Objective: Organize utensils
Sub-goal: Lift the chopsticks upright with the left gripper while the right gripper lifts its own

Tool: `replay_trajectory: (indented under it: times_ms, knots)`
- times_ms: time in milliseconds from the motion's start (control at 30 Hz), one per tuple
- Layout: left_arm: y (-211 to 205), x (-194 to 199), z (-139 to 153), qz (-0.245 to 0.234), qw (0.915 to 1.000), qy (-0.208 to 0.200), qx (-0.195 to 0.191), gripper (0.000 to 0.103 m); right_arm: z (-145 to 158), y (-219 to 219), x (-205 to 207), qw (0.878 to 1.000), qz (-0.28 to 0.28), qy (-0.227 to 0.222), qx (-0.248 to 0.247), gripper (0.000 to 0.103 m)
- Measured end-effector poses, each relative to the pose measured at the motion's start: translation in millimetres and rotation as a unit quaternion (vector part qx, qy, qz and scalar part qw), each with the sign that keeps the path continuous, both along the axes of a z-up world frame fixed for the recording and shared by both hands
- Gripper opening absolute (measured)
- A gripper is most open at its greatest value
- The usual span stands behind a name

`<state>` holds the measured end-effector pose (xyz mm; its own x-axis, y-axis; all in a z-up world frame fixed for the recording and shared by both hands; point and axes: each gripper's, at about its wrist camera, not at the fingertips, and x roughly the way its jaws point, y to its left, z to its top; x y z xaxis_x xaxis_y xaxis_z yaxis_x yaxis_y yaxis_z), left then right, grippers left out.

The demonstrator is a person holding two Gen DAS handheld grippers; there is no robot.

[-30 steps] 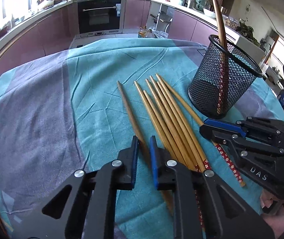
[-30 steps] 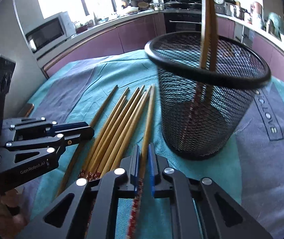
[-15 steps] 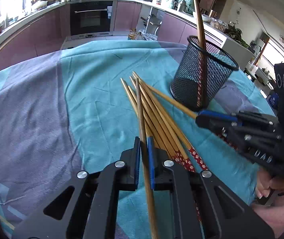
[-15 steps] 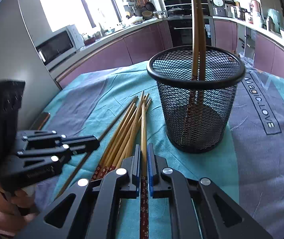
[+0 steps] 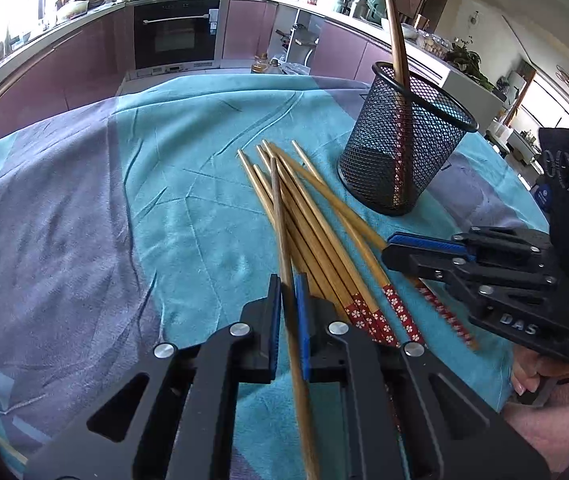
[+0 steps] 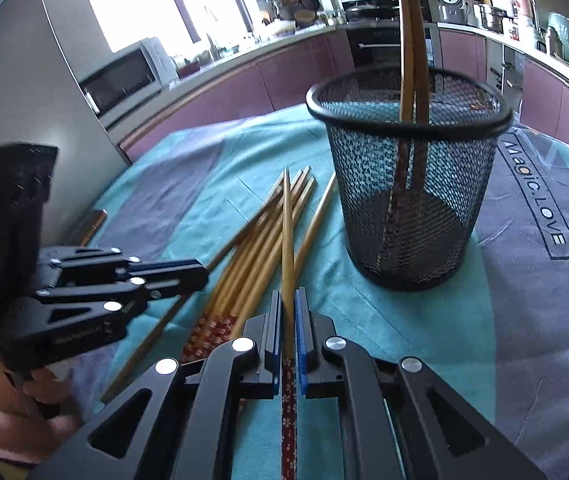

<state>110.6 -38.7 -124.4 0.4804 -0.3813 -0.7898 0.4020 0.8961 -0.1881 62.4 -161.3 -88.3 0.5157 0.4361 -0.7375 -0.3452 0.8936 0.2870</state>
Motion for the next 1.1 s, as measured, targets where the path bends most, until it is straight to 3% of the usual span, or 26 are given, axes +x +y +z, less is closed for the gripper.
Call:
replay_trajectory:
  times_ms: [367, 567, 800, 1100]
  knots:
    - [-8.6, 19.1, -4.8, -0.015, 0.9997, 0.012, 0.012, 0.011, -2.4, 12.2, 21.9, 0.999, 0.021, 0.005, -0.039, 0.008]
    - [-7.3, 20.0, 2.4, -0.004, 1.0, 0.007, 0.005, 0.008, 11.8, 6.5, 10.3, 0.999, 0.025, -0.02, -0.018, 0.006]
    - [1.3, 5.3, 44.7, -0.013, 0.9981, -0.031, -0.05, 0.008, 53.7, -12.7, -7.1, 0.997, 0.027, -0.076, 0.018, 0.006]
    - [-5.8, -15.0, 110.3, -0.042, 0.9895, -0.109, -0.086, 0.008, 103.0, -42.1, -19.6, 0.988, 0.005, -0.148, 0.047, 0.006]
